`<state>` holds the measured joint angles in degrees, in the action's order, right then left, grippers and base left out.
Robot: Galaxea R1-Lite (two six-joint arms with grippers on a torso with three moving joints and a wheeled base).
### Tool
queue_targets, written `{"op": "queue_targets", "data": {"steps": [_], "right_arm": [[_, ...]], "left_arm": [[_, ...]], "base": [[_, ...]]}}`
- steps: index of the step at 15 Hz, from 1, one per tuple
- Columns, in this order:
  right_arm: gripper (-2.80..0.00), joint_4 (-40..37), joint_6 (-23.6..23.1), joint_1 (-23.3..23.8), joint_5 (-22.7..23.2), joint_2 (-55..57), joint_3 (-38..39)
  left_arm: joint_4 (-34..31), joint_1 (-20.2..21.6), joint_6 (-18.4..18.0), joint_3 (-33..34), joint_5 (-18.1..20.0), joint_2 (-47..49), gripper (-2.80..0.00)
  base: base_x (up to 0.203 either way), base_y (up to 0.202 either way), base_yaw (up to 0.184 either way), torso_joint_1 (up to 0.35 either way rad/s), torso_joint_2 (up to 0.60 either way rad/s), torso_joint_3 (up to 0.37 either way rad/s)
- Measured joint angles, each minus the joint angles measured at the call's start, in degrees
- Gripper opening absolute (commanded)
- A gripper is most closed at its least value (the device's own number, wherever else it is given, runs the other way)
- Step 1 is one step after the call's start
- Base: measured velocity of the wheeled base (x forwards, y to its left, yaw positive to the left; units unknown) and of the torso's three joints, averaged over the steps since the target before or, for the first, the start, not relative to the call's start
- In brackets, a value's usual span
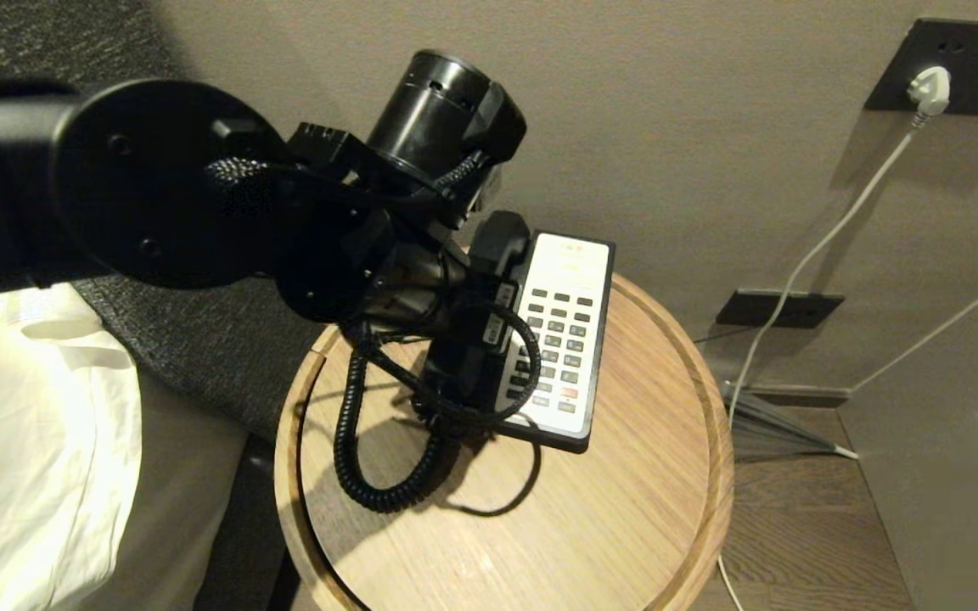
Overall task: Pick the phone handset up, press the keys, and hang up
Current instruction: Pick up the desk phone handset, then dial the number
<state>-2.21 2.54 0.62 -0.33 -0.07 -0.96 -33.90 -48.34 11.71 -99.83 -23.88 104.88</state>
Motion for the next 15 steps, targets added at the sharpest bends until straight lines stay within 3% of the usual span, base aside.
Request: {"op": "queue_targets", "data": {"steps": [4, 7, 11, 15], "right_arm": [[-2.80, 0.0, 0.0, 0.0, 0.0, 0.0, 0.0], [-2.80, 0.0, 0.0, 0.0, 0.0, 0.0, 0.0], [-2.80, 0.0, 0.0, 0.0, 0.0, 0.0, 0.0], [-2.80, 0.0, 0.0, 0.0, 0.0, 0.0, 0.0]], "left_arm": [[-0.1, -0.2, 0.8, 0.2, -1.0, -3.7, -2.80], [0.0, 0.0, 5.1, 2.8, -0.5, -9.1, -2.80], [0.2, 0.6, 14.0, 9.7, 4.2, -18.9, -2.80], [0.3, 0.7, 27.0, 18.1, 9.6, -31.9, -2.80]], "base": [[0.000, 0.000, 0.000, 0.000, 0.00, 0.000], [0.000, 0.000, 0.000, 0.000, 0.00, 0.000], [0.000, 0.000, 0.000, 0.000, 0.00, 0.000], [0.000, 0.000, 0.000, 0.000, 0.00, 0.000]]}}
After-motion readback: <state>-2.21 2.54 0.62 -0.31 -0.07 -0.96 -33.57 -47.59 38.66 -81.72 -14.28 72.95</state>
